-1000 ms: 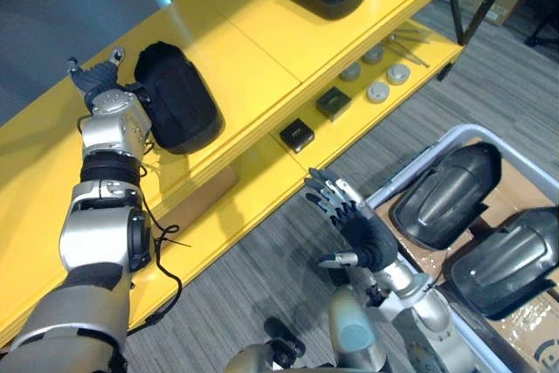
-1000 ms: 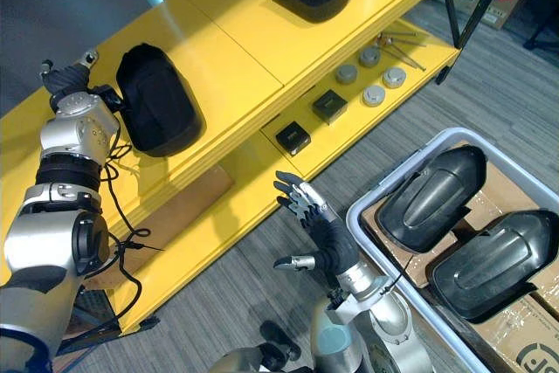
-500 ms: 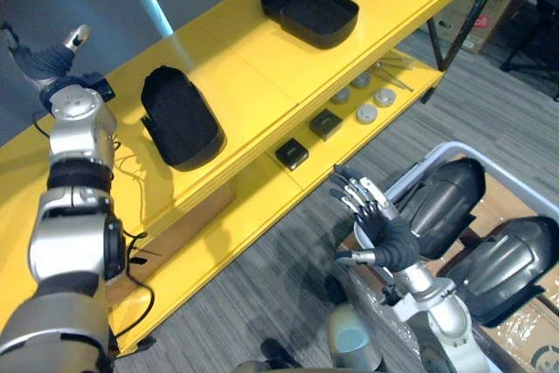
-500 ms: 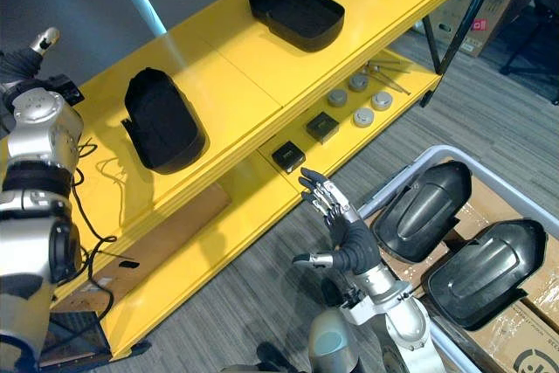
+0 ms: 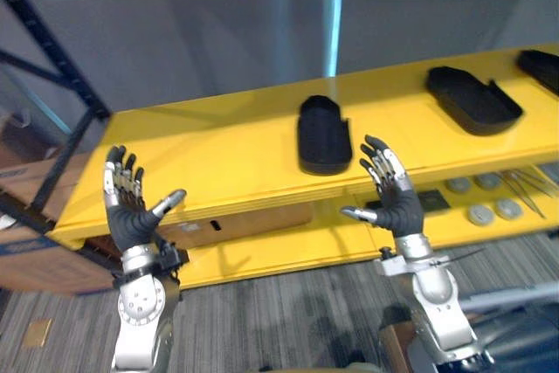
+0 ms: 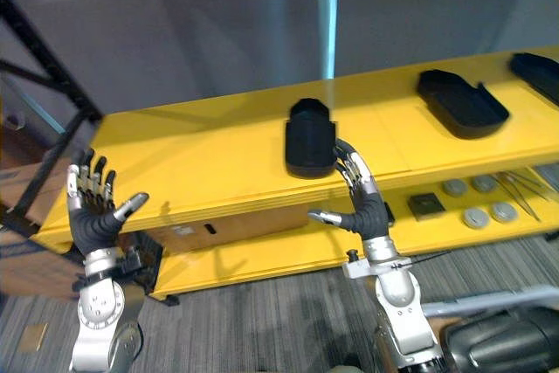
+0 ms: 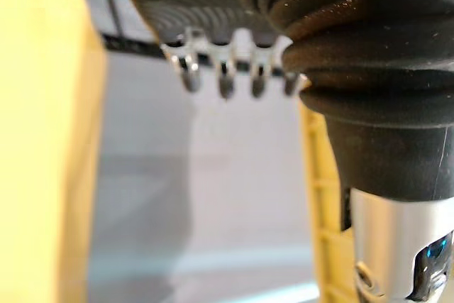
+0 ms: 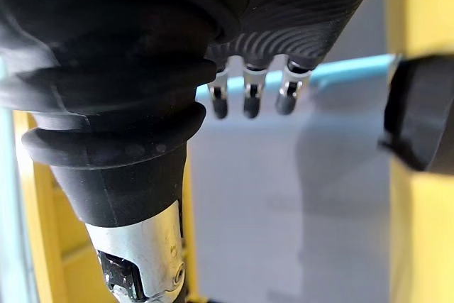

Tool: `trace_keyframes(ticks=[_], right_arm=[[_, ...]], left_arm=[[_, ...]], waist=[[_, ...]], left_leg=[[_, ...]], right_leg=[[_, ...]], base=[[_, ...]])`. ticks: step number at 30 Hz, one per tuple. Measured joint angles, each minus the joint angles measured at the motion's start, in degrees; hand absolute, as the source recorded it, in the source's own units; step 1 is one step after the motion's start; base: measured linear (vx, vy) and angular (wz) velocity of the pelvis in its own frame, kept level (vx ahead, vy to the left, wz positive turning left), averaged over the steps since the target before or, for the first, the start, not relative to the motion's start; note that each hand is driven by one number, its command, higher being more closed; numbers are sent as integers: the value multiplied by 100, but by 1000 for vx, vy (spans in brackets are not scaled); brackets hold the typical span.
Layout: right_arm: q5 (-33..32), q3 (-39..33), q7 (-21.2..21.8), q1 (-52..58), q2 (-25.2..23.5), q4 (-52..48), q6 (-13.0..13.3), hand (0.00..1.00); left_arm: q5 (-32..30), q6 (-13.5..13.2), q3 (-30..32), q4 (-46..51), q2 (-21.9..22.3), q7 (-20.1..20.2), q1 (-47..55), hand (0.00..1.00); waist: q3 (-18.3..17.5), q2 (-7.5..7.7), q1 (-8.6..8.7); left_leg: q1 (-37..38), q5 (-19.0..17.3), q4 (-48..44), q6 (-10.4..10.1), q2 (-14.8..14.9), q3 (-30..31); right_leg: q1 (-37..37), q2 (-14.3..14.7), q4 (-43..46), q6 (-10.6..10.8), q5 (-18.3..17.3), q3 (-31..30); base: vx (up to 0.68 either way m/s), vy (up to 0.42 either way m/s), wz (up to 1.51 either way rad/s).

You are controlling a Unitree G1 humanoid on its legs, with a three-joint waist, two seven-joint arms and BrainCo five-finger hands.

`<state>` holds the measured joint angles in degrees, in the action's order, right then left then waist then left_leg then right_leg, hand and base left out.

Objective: Walk over and take plastic housings, then place them on the shelf

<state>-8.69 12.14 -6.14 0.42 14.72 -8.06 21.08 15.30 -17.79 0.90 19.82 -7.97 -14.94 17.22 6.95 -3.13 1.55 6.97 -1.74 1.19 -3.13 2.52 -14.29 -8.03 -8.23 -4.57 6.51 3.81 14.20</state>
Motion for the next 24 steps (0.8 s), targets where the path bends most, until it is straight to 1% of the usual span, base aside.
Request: trace_keyframes(ticks=[1, 3, 4, 6, 7, 9, 10, 14, 20, 24], right_arm=[[2, 45, -158, -1, -73, 103, -99, 100], [12, 93, -279, 1, -115, 183, -174, 100], [33, 114, -383, 1, -173, 270, -261, 100], [58, 195, -628, 1, -324, 391, -430, 100], [60, 216, -678, 4, -373, 442, -481, 100], [169, 214, -937, 78, -550, 666, -603, 100], [236, 219, -1025, 114, -575, 742, -622, 100], [277, 267, -1028, 136, -588, 876, -623, 100], [270, 532, -1024, 110, -685, 1016, -621, 100], [272, 615, -1297, 22, -797, 1468, -618, 100]], left_arm=[[59, -1, -58, 0, 84, 190, 159, 0], [92, -12, -150, -1, 145, 337, 264, 0], [191, -37, -288, -3, 193, 483, 331, 0], [228, -116, -487, -4, 223, 686, 359, 0], [241, -125, -520, -4, 225, 729, 352, 0], [236, -206, -633, -4, 238, 831, 347, 0], [235, -226, -640, -4, 256, 847, 327, 0], [268, -226, -706, -4, 290, 848, 298, 0], [278, -209, -907, -9, 289, 844, 292, 0], [280, -192, -1053, -23, 288, 842, 278, 0]], waist=[[-61, 70, -93], [-108, 141, -96], [-153, 210, -106], [-207, 302, -146], [-214, 316, -146], [-221, 331, -147], [-214, 321, -149], [-196, 311, -155], [-115, 405, -175], [-87, 447, -257]], left_leg=[[4, 47, 77, -9, -2, 44], [0, 85, 134, -10, -15, 133], [5, 139, 219, -12, -23, 170], [6, 201, 329, -14, -32, 217], [5, 204, 333, -11, -35, 235], [2, 203, 338, -10, -56, 260], [-4, 203, 340, -10, -62, 260], [-5, 203, 345, -10, -68, 256], [-61, 202, 372, -11, -55, 256], [-103, 205, 369, -10, -72, 276]], right_leg=[[14, 1, 0, -3, -3, 21], [3, -14, 1, -4, -6, 106], [3, -29, 2, -4, -7, 159], [18, -24, 3, -6, -8, 203], [14, -26, 3, -6, -10, 220], [4, -44, 6, 5, -20, 259], [7, -51, 21, 11, -27, 259], [15, -57, 30, 13, -39, 258], [115, -58, 133, 7, -104, 259], [133, -60, 141, 7, -104, 292]], base=[[-11, 4, 25], [9, 4, 19], [8, 8, 23], [15, 4, 16], [11, 1, 12], [8, 11, 8], [0, 0, 0], [0, 0, 0], [0, 0, 0], [9, 1, 4]])
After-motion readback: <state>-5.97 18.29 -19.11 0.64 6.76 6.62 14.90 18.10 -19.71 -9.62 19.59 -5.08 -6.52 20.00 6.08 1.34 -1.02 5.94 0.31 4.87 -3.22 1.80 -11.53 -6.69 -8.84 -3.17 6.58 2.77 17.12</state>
